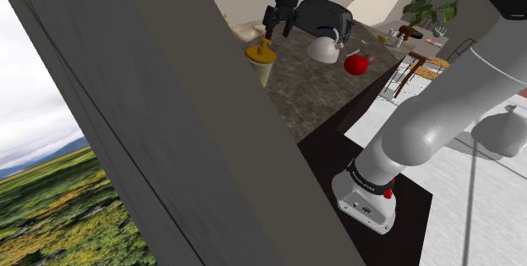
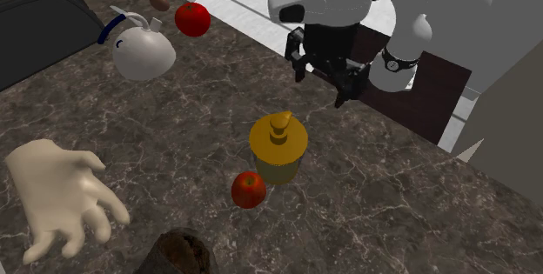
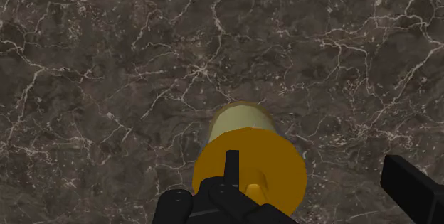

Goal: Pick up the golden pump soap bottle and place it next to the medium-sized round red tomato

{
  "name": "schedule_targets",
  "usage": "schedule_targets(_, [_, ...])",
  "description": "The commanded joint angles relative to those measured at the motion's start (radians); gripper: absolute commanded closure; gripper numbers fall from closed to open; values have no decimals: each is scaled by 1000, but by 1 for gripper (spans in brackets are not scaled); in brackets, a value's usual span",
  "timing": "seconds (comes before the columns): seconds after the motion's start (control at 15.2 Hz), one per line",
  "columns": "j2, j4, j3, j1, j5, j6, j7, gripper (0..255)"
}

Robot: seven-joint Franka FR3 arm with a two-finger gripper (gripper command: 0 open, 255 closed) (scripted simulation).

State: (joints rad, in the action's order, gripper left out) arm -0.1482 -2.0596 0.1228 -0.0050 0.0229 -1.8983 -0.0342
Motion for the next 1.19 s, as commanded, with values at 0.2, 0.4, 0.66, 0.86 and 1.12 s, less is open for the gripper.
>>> schedule_targets(0.2, [200,184,15,-10,-1,-4,-45,0])
schedule_targets(0.4, [309,299,20,-19,1,7,-66,0])
schedule_targets(0.66, [318,256,19,-19,3,-45,-67,0])
schedule_targets(0.86, [327,227,19,-19,4,-83,-68,0])
schedule_targets(1.12, [329,222,19,-19,5,-90,-69,0])
